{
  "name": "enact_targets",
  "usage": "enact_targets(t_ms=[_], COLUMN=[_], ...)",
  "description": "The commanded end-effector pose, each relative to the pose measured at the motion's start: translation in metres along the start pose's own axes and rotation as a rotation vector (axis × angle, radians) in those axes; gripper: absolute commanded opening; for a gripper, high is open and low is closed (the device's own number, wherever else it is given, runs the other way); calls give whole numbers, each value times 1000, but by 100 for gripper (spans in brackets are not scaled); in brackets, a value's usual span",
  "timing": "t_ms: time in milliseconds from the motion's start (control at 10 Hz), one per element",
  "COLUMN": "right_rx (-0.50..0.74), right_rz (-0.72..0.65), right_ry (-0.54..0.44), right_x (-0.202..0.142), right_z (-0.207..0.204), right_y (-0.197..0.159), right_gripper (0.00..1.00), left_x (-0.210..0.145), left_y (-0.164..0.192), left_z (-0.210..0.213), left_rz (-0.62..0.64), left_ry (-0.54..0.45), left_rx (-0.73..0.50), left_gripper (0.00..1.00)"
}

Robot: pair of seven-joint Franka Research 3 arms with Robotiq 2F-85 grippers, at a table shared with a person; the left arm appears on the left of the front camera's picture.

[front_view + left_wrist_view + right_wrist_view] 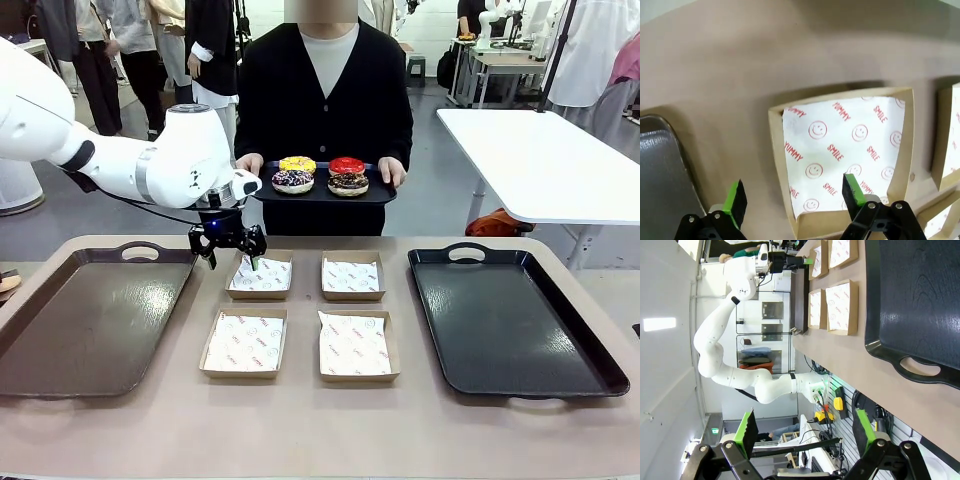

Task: Individually package the donuts and arrange them on the tray.
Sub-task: Pick up one Paper togo box.

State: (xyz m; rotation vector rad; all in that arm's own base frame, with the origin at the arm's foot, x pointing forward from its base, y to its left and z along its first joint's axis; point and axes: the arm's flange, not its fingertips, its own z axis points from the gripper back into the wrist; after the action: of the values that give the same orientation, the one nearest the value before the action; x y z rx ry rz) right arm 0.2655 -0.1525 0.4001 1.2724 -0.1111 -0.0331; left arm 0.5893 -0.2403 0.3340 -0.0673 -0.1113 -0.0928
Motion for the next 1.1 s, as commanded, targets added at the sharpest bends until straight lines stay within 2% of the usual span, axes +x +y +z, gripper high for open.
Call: enact_targets(t_ms=[0,100,200,300,400,600,700,900,1000], right_rx=[0,0,0,0,0,0,0,0,0], right_rz=[2,2,2,2,2,2,2,2,2], right_ry=[-3,-3,-3,-3,-3,-3,-3,-3,-3], right_x=[1,1,1,1,1,1,1,1,1], right_z=[-1,-1,-1,-1,-1,-1,-1,-1,-1], right_y=[0,0,0,0,0,0,0,0,0], right_gripper=[100,100,100,100,100,100,100,100,100], left_x=[14,16,17,18,17,17,16,15,15], left_y=[-8,-8,-8,-8,-9,-10,-9,-9,-9], left_z=[-5,-8,-10,-12,-13,-12,-11,-11,-10], left_rz=[26,11,-8,-22,-28,-37,-38,-43,-44], left_ry=[10,9,8,12,17,17,16,18,20], left_rx=[22,23,23,25,28,33,36,39,40], left_gripper=[100,100,50,42,0,0,16,0,0])
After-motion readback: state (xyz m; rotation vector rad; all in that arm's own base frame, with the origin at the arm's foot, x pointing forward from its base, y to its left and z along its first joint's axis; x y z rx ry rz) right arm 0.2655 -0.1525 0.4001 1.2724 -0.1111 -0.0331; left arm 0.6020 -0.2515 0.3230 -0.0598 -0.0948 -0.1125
